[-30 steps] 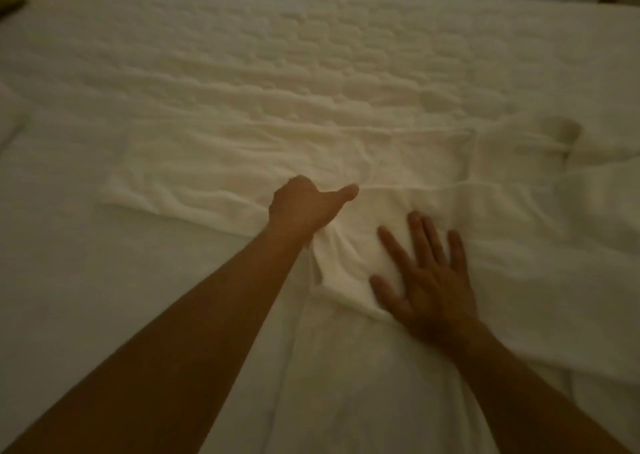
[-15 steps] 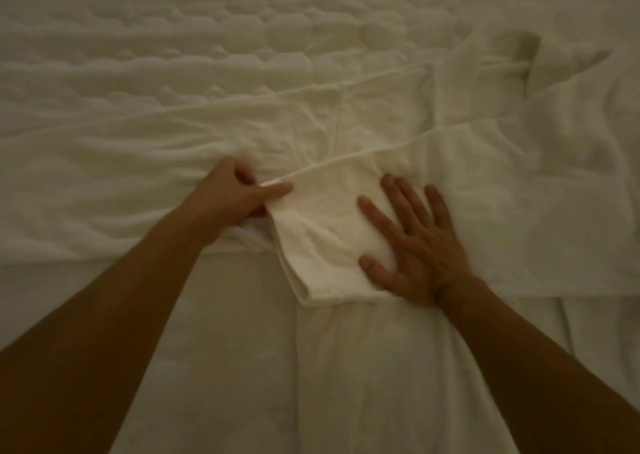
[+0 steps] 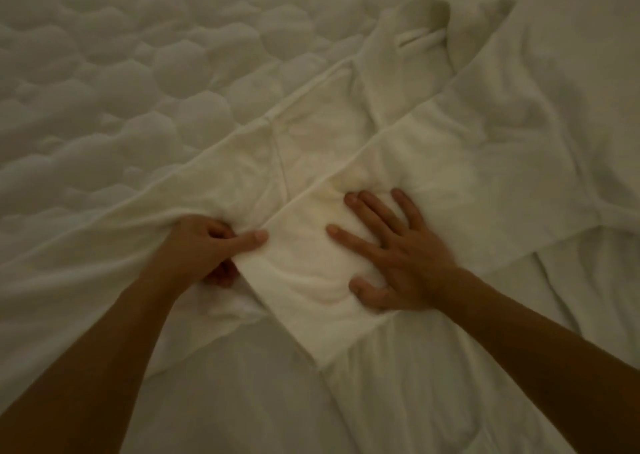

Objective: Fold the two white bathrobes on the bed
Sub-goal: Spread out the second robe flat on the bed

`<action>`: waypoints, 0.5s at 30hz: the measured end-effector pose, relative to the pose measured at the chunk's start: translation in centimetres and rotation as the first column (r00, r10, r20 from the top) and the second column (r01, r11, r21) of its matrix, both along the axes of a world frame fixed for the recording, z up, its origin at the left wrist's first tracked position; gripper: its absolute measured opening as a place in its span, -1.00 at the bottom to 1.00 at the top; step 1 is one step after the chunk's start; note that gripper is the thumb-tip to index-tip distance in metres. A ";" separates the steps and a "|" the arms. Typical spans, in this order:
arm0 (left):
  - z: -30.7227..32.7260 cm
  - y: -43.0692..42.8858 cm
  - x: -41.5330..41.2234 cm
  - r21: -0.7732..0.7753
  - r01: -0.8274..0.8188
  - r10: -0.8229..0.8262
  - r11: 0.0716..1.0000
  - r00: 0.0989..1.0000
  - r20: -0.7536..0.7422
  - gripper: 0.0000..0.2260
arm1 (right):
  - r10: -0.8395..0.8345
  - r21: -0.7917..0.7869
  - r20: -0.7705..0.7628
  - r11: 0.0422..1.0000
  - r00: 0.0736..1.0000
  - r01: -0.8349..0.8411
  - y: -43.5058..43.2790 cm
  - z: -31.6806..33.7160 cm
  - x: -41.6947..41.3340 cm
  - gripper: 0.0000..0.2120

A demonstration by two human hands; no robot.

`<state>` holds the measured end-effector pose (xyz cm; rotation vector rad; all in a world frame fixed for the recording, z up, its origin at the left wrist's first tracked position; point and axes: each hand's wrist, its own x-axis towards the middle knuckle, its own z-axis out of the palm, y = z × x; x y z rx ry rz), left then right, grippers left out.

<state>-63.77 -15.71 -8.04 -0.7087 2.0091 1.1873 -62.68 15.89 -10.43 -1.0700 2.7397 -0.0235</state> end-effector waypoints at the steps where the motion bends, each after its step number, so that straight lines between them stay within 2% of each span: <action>1: -0.2 -0.2 -0.1 0.011 0.011 -0.011 1.000 1.000 -0.002 -0.49 | 0.007 0.010 0.003 1.000 1.000 -0.007 0.0 -0.1 0.0 -0.19; 6: 0.0 -0.5 0.4 0.082 0.057 -0.055 0.995 0.998 -0.034 -0.55 | -0.067 0.069 -0.010 0.995 0.998 0.067 -0.7 0.7 0.9 -0.19; 8: 0.2 -0.9 0.6 0.123 0.084 -0.077 0.989 0.995 -0.059 -0.57 | -0.217 0.061 -0.039 0.974 0.975 0.219 -2.0 1.1 2.5 -0.23; 10: 0.1 -1.2 0.6 0.163 0.098 -0.089 0.982 0.994 -0.066 -0.57 | -0.470 0.018 -0.060 0.881 0.880 0.472 -4.0 0.7 5.1 -0.30; 11: 0.0 -1.5 0.6 0.176 0.116 -0.105 0.978 0.992 -0.071 -0.57 | -0.618 -0.016 -0.065 0.786 0.784 0.618 -5.4 0.3 6.8 -0.33; 13: 0.0 -2.0 0.9 0.202 0.172 -0.159 0.964 0.984 -0.080 -0.57 | -0.862 -0.180 -0.025 0.502 0.507 0.846 -8.8 -0.2 10.2 -0.36; 15: 0.3 -2.2 1.4 0.217 0.228 -0.204 0.949 0.971 -0.127 -0.58 | -0.965 -0.447 0.129 0.150 0.229 0.882 -12.4 -0.2 12.6 -0.36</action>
